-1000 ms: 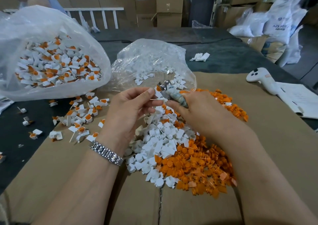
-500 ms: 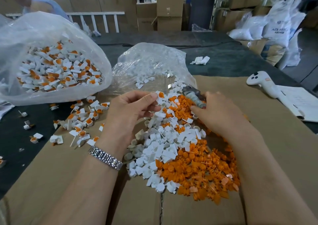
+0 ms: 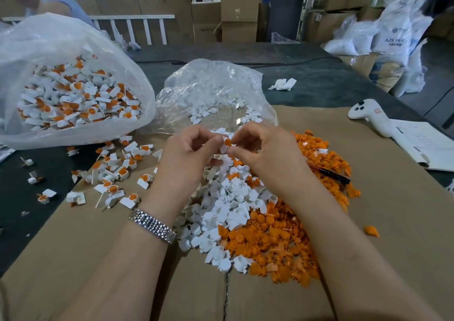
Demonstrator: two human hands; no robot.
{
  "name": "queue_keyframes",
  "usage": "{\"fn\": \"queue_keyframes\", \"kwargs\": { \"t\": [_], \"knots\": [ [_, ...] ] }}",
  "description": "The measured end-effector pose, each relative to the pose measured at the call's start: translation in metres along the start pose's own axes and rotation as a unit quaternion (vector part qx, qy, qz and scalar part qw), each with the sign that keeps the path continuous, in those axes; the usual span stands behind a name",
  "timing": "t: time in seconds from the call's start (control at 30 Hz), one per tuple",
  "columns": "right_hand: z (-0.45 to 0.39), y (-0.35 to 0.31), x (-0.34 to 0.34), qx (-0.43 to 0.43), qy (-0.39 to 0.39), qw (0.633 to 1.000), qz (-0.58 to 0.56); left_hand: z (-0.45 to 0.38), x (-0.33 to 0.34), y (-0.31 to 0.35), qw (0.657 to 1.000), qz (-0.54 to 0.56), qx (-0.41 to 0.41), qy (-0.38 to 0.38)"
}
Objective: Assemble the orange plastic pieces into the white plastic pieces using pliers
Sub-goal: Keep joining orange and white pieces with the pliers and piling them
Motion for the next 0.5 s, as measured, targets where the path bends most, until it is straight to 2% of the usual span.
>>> {"fn": "queue_keyframes", "kwargs": {
  "t": [0.1, 0.27, 0.5],
  "knots": [
    [-0.0011, 0.0020, 0.0024, 0.001, 0.020, 1.000, 0.009, 0.0001, 0.0026, 0.0020, 1.000, 0.002, 0.013, -0.004],
    [-0.0009, 0.0037, 0.0056, 0.003, 0.045, 0.998, 0.032, 0.0009, 0.0064, 0.0051, 0.996, -0.067, 0.057, -0.001],
    [0.0006, -0.0029, 0.0105, -0.039, 0.048, 0.994, 0.092, 0.0006, 0.0054, 0.0053, 0.988, -0.138, 0.062, 0.013]
  ]
}}
Point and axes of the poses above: each hand's wrist, its own z-axis away from the middle knuckle, its own x-axis out of the palm, y = z × x, the point moved 6 cm from there along -z, towards the middle knuckle, and after that the axes turned 1 degree about y, right-handed, at the moved point
